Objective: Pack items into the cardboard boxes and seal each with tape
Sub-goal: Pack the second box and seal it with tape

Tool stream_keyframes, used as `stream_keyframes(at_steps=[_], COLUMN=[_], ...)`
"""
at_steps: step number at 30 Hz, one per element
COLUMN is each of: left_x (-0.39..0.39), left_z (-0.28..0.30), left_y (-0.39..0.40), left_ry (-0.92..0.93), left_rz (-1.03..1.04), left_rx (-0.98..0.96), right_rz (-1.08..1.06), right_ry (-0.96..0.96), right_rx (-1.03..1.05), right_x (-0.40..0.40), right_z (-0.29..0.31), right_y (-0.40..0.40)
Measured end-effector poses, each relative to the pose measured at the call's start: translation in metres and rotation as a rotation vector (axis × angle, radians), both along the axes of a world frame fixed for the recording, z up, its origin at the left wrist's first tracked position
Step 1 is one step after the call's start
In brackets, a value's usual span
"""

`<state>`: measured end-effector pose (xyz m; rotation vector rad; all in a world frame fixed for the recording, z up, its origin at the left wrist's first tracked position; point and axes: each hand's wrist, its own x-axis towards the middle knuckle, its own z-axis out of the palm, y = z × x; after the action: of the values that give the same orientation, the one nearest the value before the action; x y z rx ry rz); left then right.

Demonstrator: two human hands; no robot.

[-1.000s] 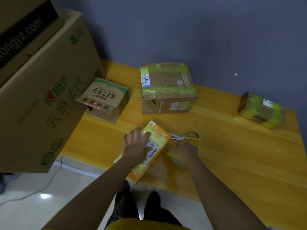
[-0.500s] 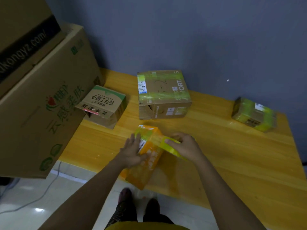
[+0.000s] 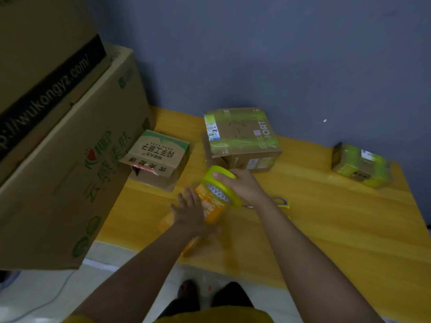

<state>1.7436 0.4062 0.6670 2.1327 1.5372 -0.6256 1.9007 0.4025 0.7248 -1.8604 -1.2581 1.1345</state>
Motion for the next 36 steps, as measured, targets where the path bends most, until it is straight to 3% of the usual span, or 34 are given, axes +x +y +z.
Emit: stream_keyframes(at_steps=[5,9,11,17,21,24,26,27,29,33,36], left_x=[-0.01,-0.009,-0.007,-0.013,-0.028,-0.039,-0.041,-0.04,-0.04,-0.03,-0.021], left_z=[-0.011,-0.01,-0.011,-0.011,-0.003,0.003,0.001,0.0,-0.001,0.001,-0.002], left_y=[0.004,0.004,0.006,0.024,0.045,0.054,0.06,0.064,0.069,0.064,0.044], left_ry=[0.028,0.044,0.044,0.009,-0.235,-0.55,-0.671,-0.689,-0.615,-0.173,-0.126], left_rz=[-0.077,-0.169,-0.2,-0.199,-0.163,0.036,0.141,0.156,0.131,0.024,-0.111], left_rx=[0.15,0.158,0.149,0.088,-0.106,-0.403,-0.484,-0.463,-0.239,0.261,0.363], right_rz=[-0.135,-0.097,-0.102,-0.138,-0.093,-0.055,-0.017,0.013,0.043,-0.083,-0.029], right_ry=[-0.231,-0.519,-0.489,-0.41,-0.417,-0.449,-0.439,-0.427,-0.352,0.02,0.055], right_rx=[0.038,-0.34,-0.441,-0.465,-0.504,-0.512,-0.534,-0.56,-0.575,-0.32,-0.188], right_x=[0.001,0.028,0.031,0.017,0.008,0.006,0.006,0.005,0.003,0.004,0.003], right_z=[-0.001,-0.036,-0.06,-0.074,-0.064,-0.048,-0.035,-0.027,-0.012,0.01,0.003], right_y=[-0.034,-0.099,-0.109,-0.091,-0.073,-0.061,-0.05,-0.044,-0.032,-0.028,-0.033])
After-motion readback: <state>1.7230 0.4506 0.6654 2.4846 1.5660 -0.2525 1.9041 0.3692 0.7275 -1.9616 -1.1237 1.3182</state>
